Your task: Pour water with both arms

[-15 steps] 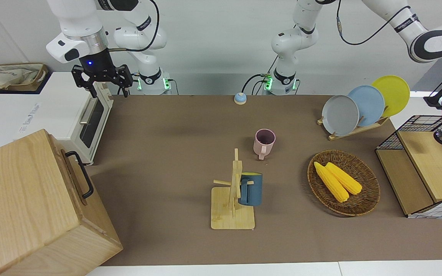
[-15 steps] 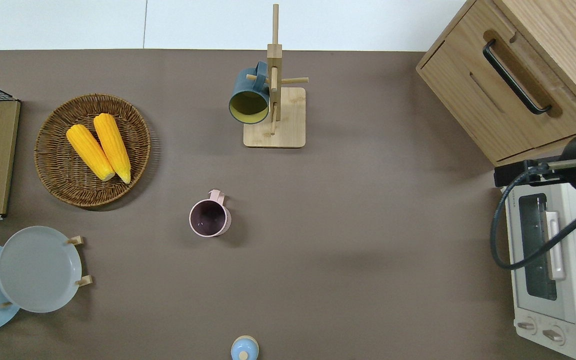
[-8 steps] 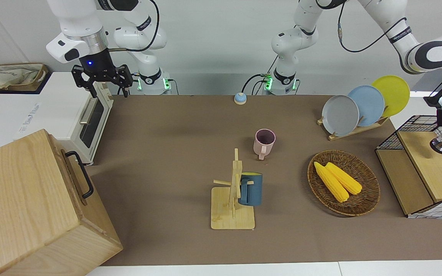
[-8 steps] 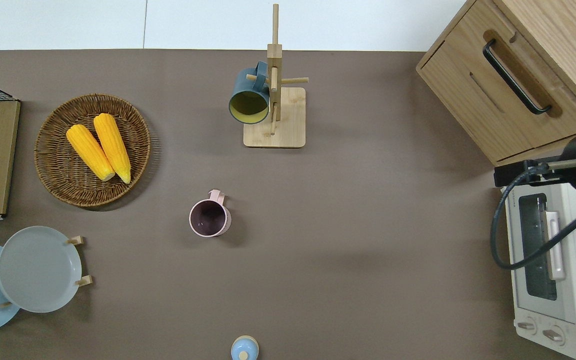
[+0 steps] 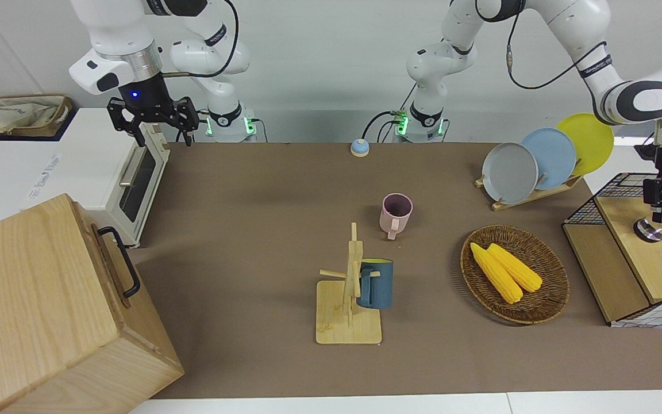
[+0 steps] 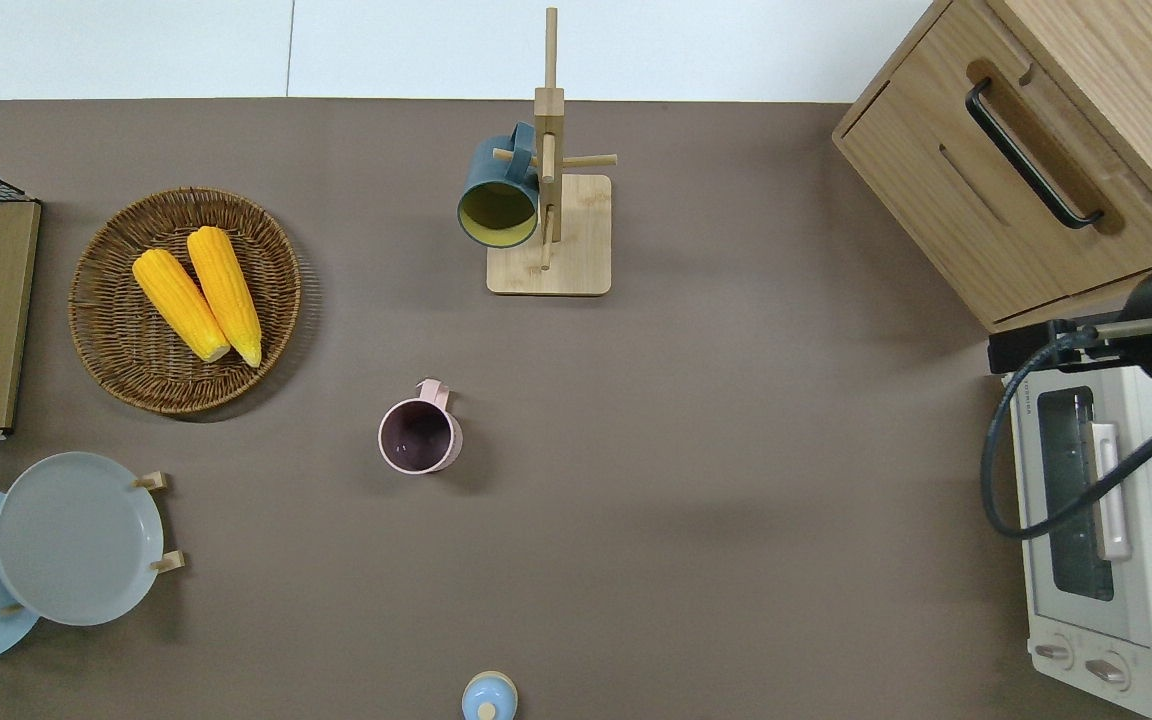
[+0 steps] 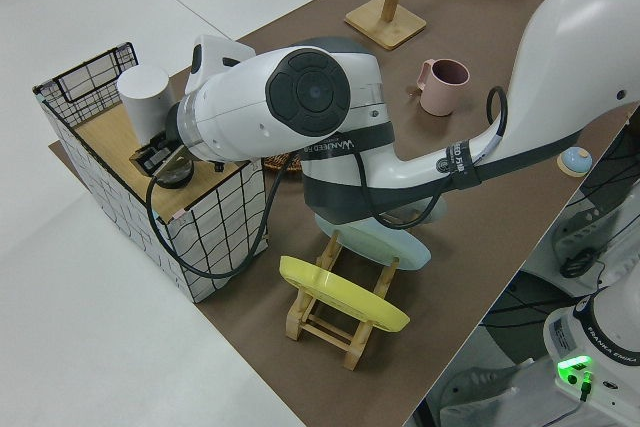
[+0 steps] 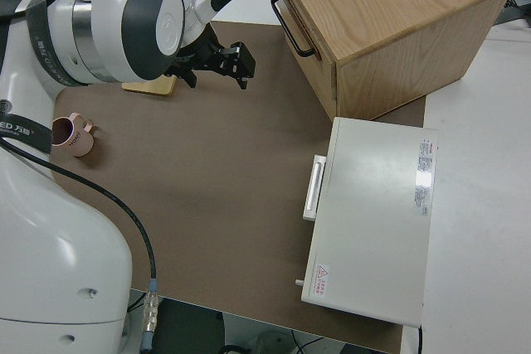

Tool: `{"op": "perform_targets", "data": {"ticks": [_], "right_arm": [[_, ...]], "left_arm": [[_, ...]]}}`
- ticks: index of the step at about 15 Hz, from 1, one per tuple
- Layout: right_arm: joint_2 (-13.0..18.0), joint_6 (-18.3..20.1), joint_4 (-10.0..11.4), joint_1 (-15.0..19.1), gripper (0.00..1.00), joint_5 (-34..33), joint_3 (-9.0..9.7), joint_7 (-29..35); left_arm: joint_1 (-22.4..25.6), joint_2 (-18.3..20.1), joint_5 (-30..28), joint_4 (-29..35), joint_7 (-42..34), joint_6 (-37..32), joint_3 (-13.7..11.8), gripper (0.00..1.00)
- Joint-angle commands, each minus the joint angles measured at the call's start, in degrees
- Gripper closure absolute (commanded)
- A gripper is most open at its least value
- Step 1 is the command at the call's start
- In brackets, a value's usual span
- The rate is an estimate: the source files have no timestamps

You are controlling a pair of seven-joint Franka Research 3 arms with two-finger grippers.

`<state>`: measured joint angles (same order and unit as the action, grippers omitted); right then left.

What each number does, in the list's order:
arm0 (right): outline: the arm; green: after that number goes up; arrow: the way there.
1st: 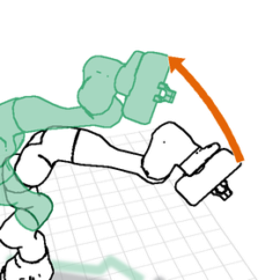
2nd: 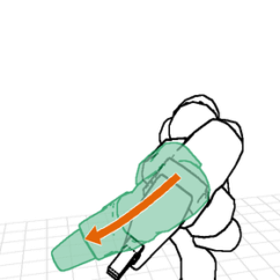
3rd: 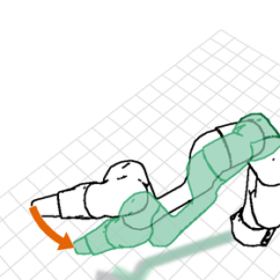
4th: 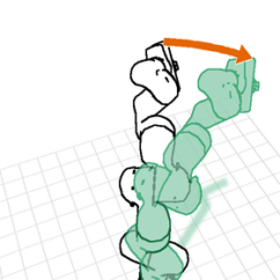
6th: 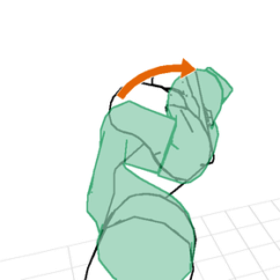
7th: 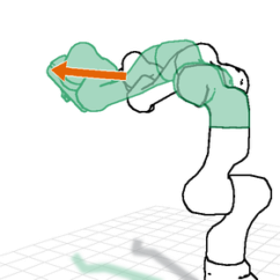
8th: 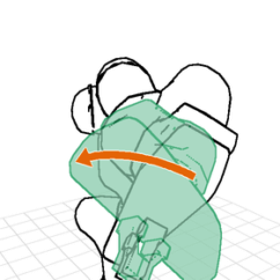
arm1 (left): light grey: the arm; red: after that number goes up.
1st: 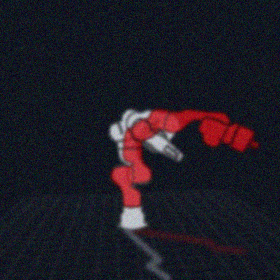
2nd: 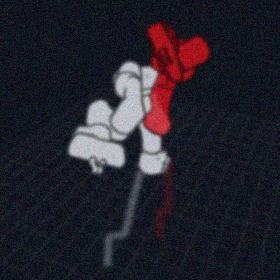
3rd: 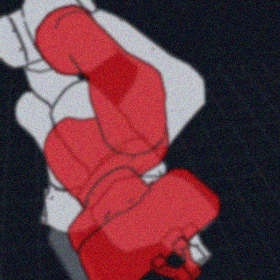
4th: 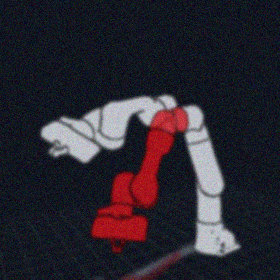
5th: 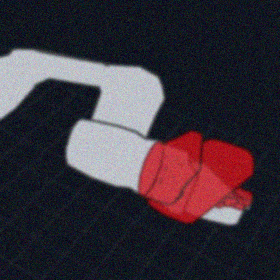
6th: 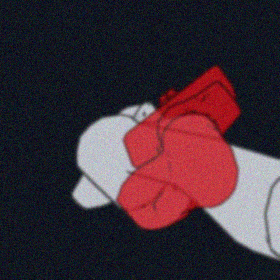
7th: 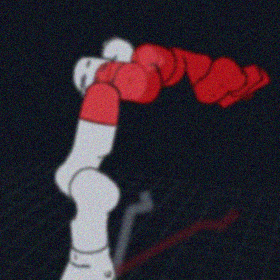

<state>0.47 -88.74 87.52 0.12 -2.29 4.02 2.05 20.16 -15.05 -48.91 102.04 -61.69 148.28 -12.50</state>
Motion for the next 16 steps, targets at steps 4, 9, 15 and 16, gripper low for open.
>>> {"op": "perform_targets", "data": {"ticks": [4, 9, 15, 16], "right_arm": [[1.0, 0.2, 0.9, 0.2, 0.009, 0.3, 0.02, -0.9], [1.0, 0.2, 0.9, 0.2, 0.009, 0.3, 0.02, -0.9], [1.0, 0.2, 0.9, 0.2, 0.009, 0.3, 0.02, -0.9], [1.0, 0.2, 0.9, 0.2, 0.009, 0.2, 0.02, -0.9]], "left_arm": [[-0.3, -0.6, -1.0, -1.7, -0.4, 1.5, 0.8, 0.00], [-0.3, 0.2, 7.4, -1.7, 6.1, 0.8, 0.3, 0.00], [-0.2, 2.4, 20.4, -5.2, 20.7, -10.4, -0.1, 0.00], [-0.2, 2.5, 20.5, -5.8, 20.7, -12.2, -0.5, 0.00]]}}
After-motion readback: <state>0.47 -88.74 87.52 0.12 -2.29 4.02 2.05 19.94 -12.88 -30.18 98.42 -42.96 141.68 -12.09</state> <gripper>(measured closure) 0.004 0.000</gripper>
